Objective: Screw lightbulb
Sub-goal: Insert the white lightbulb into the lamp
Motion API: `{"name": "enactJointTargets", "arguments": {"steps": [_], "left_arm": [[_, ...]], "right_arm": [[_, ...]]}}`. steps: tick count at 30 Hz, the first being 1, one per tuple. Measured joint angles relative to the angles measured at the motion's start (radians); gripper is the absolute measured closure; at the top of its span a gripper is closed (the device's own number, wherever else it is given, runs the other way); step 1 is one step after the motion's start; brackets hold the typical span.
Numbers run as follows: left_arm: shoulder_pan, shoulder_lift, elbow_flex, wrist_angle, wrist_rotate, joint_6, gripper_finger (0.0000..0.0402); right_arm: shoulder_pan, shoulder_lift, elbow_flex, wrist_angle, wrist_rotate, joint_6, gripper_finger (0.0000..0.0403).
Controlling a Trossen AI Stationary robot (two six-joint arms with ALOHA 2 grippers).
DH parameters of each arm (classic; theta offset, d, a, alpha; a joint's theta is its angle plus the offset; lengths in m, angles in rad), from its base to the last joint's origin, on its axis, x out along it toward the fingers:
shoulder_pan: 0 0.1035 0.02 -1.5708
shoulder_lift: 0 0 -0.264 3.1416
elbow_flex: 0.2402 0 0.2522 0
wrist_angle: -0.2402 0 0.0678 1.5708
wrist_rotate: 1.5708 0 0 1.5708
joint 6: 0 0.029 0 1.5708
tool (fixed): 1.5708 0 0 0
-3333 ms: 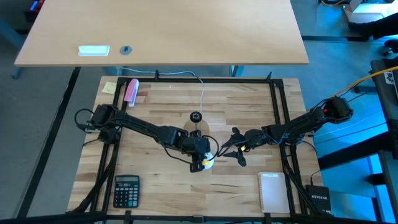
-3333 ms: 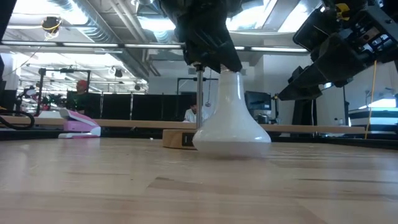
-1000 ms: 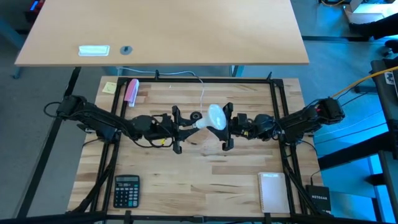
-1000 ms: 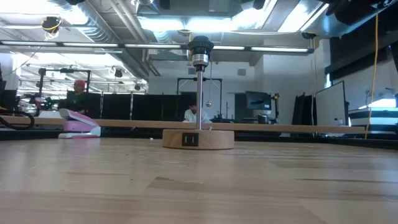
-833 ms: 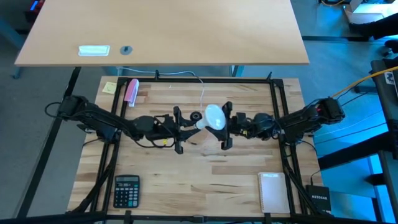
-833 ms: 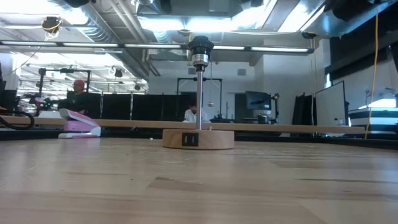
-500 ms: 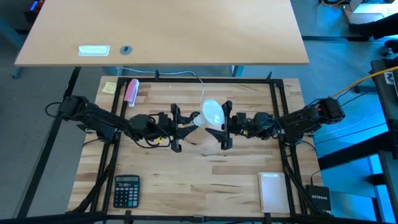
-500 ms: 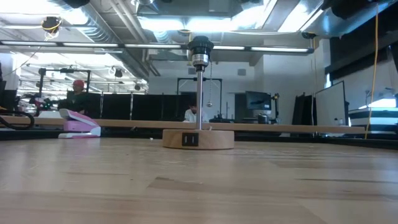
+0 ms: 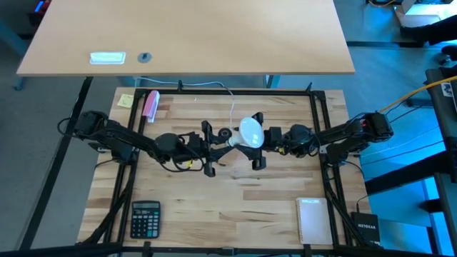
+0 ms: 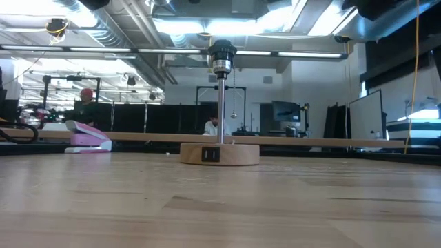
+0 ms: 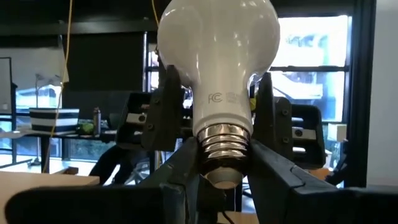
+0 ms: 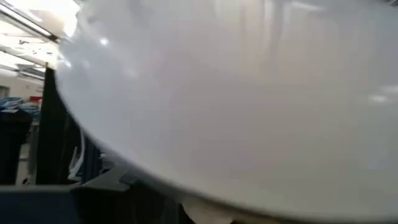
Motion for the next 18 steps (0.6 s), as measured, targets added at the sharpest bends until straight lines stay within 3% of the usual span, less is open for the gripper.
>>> {"name": "enactJointTargets", "arguments": {"steps": [9,18], "left_arm": [[0.001,-0.006,-0.003,-0.036,0.009,0.001,0.0303],[0.003,-0.039,-0.003,-0.107,-0.047,0.044,0.0227]], "right_arm": [[0.002,0.000,-0.002,-0.001,-0.034,0.007,0.0228],[0.002,-0.006,0.046,-0.109,-0.023,-0.005,0.0236]]}}
